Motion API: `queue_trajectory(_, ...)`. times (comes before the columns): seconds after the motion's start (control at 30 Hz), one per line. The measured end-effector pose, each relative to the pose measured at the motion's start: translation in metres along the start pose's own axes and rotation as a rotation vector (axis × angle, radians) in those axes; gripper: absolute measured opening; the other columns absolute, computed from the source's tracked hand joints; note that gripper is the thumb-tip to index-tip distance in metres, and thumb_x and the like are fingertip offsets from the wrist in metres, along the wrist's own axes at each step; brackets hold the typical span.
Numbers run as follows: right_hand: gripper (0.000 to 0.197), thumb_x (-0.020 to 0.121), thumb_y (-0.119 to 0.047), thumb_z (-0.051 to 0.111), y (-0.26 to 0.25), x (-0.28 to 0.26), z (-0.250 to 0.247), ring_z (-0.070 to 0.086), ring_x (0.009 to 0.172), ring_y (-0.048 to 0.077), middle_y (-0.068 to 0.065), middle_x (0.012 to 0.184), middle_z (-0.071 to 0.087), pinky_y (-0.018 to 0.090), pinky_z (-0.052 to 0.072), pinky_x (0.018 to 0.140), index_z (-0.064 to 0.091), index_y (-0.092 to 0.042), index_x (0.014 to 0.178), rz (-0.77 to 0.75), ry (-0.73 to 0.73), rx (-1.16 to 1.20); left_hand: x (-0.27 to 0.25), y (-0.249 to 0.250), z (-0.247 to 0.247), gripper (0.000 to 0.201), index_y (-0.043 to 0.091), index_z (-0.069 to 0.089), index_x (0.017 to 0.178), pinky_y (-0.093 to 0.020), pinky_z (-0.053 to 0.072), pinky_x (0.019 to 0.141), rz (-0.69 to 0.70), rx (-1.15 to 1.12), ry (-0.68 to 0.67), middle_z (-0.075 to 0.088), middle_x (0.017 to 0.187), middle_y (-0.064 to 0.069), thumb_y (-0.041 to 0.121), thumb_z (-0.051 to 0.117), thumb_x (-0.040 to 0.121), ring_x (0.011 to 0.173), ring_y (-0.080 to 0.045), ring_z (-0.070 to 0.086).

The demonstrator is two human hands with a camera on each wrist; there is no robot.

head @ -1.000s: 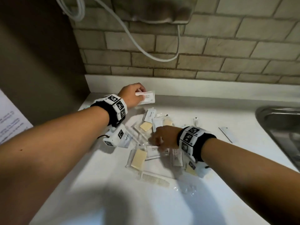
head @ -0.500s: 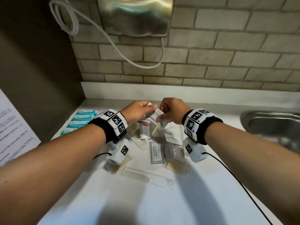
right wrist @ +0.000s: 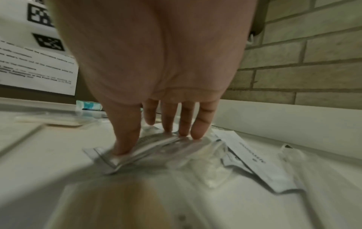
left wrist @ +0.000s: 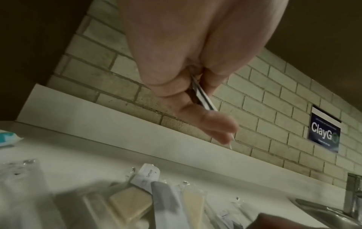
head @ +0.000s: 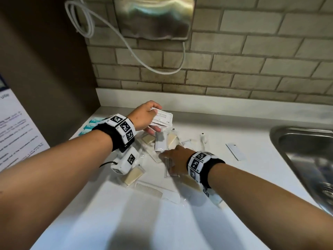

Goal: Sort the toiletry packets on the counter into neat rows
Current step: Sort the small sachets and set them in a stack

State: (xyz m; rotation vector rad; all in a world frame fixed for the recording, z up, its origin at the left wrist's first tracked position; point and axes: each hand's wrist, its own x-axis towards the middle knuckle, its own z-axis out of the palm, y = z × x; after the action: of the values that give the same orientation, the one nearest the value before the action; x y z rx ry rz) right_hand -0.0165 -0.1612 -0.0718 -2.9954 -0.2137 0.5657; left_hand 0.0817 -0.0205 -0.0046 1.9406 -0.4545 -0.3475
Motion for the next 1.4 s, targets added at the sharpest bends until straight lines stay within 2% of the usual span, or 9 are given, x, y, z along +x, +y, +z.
queue_trajectory(0.13, 0.068, 0.076, -0.026, 0.073, 0.005, 0.008, -0.001, 0.044, 0.120, 0.029, 0.006, 0.128, 0.054, 0.041, 0.048, 0.092, 0.043, -0.024, 0.136, 0.022, 0.046, -0.074, -0.001, -0.005, -0.002, 0.023, 0.020, 0.051, 0.119, -0.029, 0.059, 0.055, 0.047, -0.010, -0.002, 0.060, 0.117, -0.011, 0.010, 0.038, 0.103, 0.074, -0.021, 0.071)
queue_trajectory(0.3, 0.064, 0.071, -0.016, 0.078, 0.015, 0.009, -0.008, 0.055, 0.113, 0.027, 0.005, 0.124, 0.055, 0.036, 0.050, 0.091, 0.052, -0.022, 0.129, -0.001, 0.084, 0.086, 0.000, -0.010, -0.004, 0.028, 0.020, 0.052, 0.117, -0.040, 0.061, 0.069, 0.097, -0.017, -0.009, 0.061, 0.114, -0.003, 0.001, 0.043, 0.099, 0.088, -0.017, 0.069)
queue_trajectory(0.43, 0.039, 0.081, -0.007, 0.070, 0.037, 0.005, -0.037, 0.056, 0.093, 0.019, 0.004, 0.113, 0.061, 0.025, 0.047, 0.080, 0.059, -0.014, 0.118, 0.066, 0.261, 0.438, 0.002, -0.010, -0.002, 0.029, 0.023, 0.053, 0.114, -0.042, 0.061, 0.068, 0.100, -0.027, -0.003, 0.061, 0.116, -0.004, -0.001, 0.044, 0.099, 0.090, -0.020, 0.069)
queue_trajectory(0.57, 0.026, 0.085, 0.004, 0.066, 0.061, -0.002, -0.071, 0.061, 0.073, 0.016, 0.004, 0.094, 0.060, 0.018, 0.057, 0.059, 0.059, -0.008, 0.108, 0.104, 0.349, 0.865, 0.008, -0.010, 0.002, 0.029, 0.023, 0.054, 0.113, -0.036, 0.062, 0.059, 0.070, -0.037, 0.026, 0.061, 0.117, -0.008, 0.000, 0.043, 0.099, 0.086, -0.021, 0.069)
queue_trajectory(0.7, 0.025, 0.086, 0.008, 0.060, 0.077, -0.008, -0.096, 0.062, 0.071, 0.016, 0.005, 0.080, 0.063, 0.029, 0.057, 0.070, 0.054, -0.015, 0.080, 0.082, 0.399, 1.099, 0.017, -0.010, 0.008, 0.028, 0.024, 0.056, 0.108, -0.037, 0.061, 0.057, 0.020, -0.080, 0.020, 0.060, 0.119, -0.011, 0.001, 0.041, 0.100, 0.087, -0.027, 0.069)
queue_trajectory(0.93, 0.024, 0.082, 0.003, 0.068, 0.094, -0.010, -0.106, 0.059, 0.070, 0.009, -0.001, 0.077, 0.066, 0.021, 0.049, 0.067, 0.059, -0.018, 0.074, 0.084, 0.518, 1.121, 0.028, -0.007, 0.023, 0.026, 0.020, 0.055, 0.111, -0.036, 0.061, 0.060, -0.001, -0.137, 0.012, 0.062, 0.114, -0.011, 0.002, 0.039, 0.101, 0.080, -0.024, 0.068)
queue_trajectory(1.17, 0.031, 0.079, 0.012, 0.069, 0.092, -0.002, -0.093, 0.060, 0.066, 0.022, 0.006, 0.074, 0.051, 0.034, 0.061, 0.062, 0.052, -0.014, 0.083, 0.064, 0.557, 1.415, 0.031, 0.008, 0.035, 0.024, 0.011, 0.061, 0.111, -0.035, 0.062, 0.059, -0.043, -0.315, -0.003, 0.062, 0.112, -0.012, 0.006, 0.039, 0.101, 0.087, -0.023, 0.066)
queue_trajectory(1.3, 0.029, 0.077, 0.005, 0.074, 0.086, 0.001, -0.085, 0.060, 0.058, 0.022, 0.008, 0.072, 0.052, 0.032, 0.060, 0.056, 0.051, -0.010, 0.085, 0.088, 0.536, 1.259, 0.032, 0.017, 0.046, 0.025, 0.009, 0.060, 0.113, -0.034, 0.061, 0.058, -0.084, -0.418, -0.083, 0.066, 0.110, -0.015, 0.027, 0.048, 0.100, 0.086, -0.028, 0.068)
queue_trajectory(1.4, 0.035, 0.076, -0.010, 0.080, 0.085, 0.002, -0.079, 0.060, 0.050, 0.021, 0.010, 0.074, 0.061, 0.026, 0.052, 0.044, 0.049, -0.010, 0.092, 0.153, 0.532, 1.069, 0.038, 0.014, 0.054, 0.027, 0.008, 0.055, 0.121, -0.029, 0.061, 0.056, -0.041, -0.280, -0.079, 0.063, 0.111, -0.016, 0.012, 0.059, 0.095, 0.077, -0.024, 0.069)
